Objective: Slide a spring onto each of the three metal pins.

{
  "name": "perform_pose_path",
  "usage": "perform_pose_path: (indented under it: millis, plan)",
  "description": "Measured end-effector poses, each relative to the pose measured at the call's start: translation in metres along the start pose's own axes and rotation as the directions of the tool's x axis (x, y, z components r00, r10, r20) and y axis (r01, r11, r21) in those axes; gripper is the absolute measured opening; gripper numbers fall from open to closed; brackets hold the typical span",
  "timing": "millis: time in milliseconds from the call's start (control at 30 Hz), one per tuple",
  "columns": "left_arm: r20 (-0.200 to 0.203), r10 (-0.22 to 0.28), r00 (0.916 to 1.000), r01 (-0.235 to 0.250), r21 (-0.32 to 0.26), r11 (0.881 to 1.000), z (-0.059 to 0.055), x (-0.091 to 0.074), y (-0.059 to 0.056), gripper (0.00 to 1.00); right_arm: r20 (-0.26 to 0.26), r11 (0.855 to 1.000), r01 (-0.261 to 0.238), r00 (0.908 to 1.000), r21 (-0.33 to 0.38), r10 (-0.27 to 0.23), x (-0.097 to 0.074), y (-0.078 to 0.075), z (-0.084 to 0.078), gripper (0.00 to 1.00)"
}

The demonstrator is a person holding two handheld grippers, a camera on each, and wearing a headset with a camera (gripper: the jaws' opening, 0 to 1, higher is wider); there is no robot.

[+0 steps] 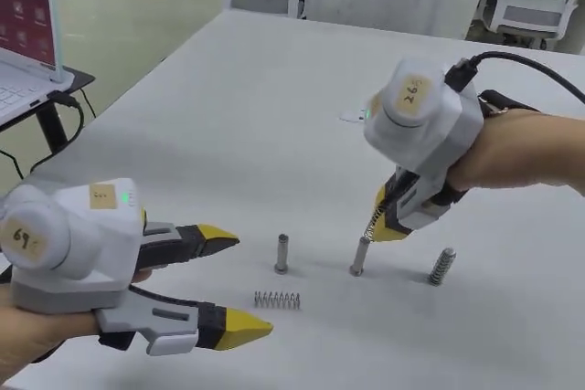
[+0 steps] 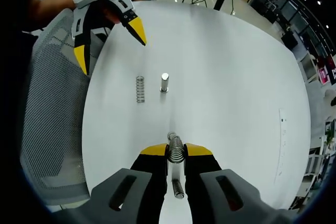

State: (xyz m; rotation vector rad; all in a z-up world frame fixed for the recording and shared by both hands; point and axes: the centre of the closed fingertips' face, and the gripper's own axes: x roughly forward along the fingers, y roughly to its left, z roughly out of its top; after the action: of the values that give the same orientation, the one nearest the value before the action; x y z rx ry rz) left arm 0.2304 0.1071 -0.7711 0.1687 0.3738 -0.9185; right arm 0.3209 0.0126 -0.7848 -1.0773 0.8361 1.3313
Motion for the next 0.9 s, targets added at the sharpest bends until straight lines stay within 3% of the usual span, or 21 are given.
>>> perform_pose_path:
  millis: [900]
  plan:
    - [-0.003, 0.007, 1.0, -0.007, -0.003, 1.0, -0.002, -0.003, 0.002, 0.55, -0.02, 0.999, -0.033, 0.9993, 0.005, 0.033, 0.025, 0.001, -0.001, 0.09]
